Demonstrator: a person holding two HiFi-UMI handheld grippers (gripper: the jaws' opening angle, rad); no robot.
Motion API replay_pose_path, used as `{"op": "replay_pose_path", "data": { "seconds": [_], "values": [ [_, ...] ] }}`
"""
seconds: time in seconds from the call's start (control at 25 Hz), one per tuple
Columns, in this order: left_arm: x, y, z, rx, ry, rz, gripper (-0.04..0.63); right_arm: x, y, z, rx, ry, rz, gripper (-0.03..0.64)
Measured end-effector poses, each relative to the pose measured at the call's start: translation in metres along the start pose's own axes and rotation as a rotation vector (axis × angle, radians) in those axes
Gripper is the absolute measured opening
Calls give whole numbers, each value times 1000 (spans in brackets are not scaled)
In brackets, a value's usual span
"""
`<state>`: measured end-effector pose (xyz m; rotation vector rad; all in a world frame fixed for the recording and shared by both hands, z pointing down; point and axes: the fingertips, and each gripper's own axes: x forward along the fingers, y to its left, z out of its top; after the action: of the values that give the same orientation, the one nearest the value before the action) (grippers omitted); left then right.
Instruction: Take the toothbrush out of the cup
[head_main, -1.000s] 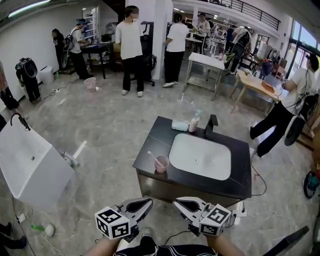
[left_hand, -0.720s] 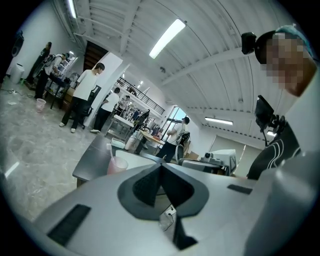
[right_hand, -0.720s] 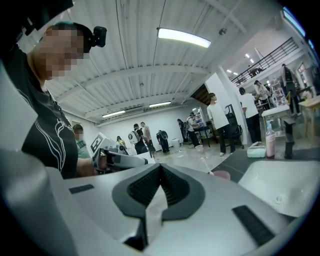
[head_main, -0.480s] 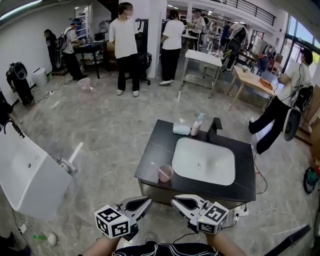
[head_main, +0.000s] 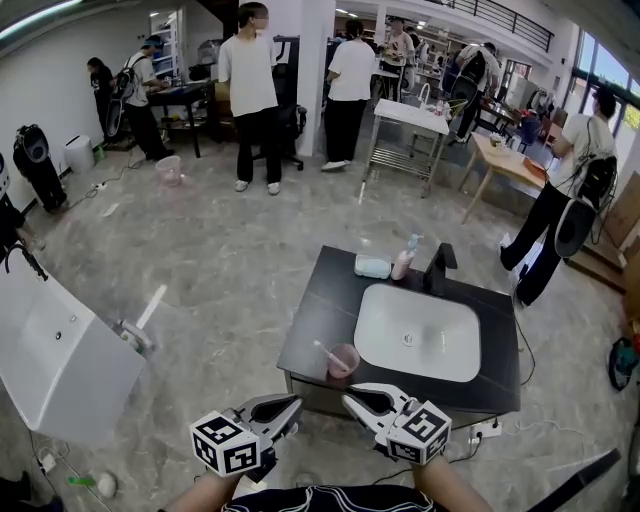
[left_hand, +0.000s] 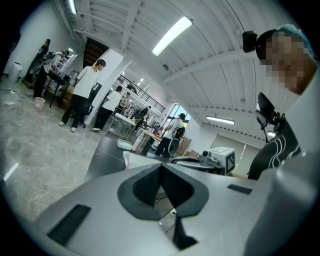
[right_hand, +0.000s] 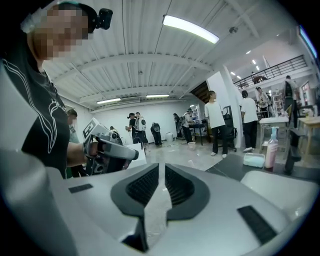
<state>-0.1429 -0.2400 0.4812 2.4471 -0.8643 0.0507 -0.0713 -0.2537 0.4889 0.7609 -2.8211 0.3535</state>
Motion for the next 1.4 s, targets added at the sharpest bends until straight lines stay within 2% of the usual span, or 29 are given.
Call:
{"op": "replay_pose_path", "data": {
  "seconds": [0.08, 0.24, 0.56, 0.84, 1.2, 1.32, 1.4],
  "values": [
    [0, 5, 1, -5, 3, 0, 3, 7, -7, 0, -19, 18, -14, 43],
    [3, 18, 1, -15, 7, 2, 3, 24, -22, -1, -78, 58, -35, 53],
    [1, 34, -1, -38, 24, 6, 3, 65, -51, -12, -230, 195, -92, 119],
    [-5, 45, -6, -58, 37, 27, 3, 92, -78, -29, -394, 313, -168, 123],
    [-14, 51, -13, -76, 46, 50, 3, 105, -85, -47, -352, 357, -139, 116],
    [-17, 53, -15, -76, 47, 56, 3, 106, -86, -44, -360, 347, -156, 65],
    [-19, 54, -14, -76, 47, 59, 3, 106, -87, -44, -359, 344, -164, 54]
  ]
}}
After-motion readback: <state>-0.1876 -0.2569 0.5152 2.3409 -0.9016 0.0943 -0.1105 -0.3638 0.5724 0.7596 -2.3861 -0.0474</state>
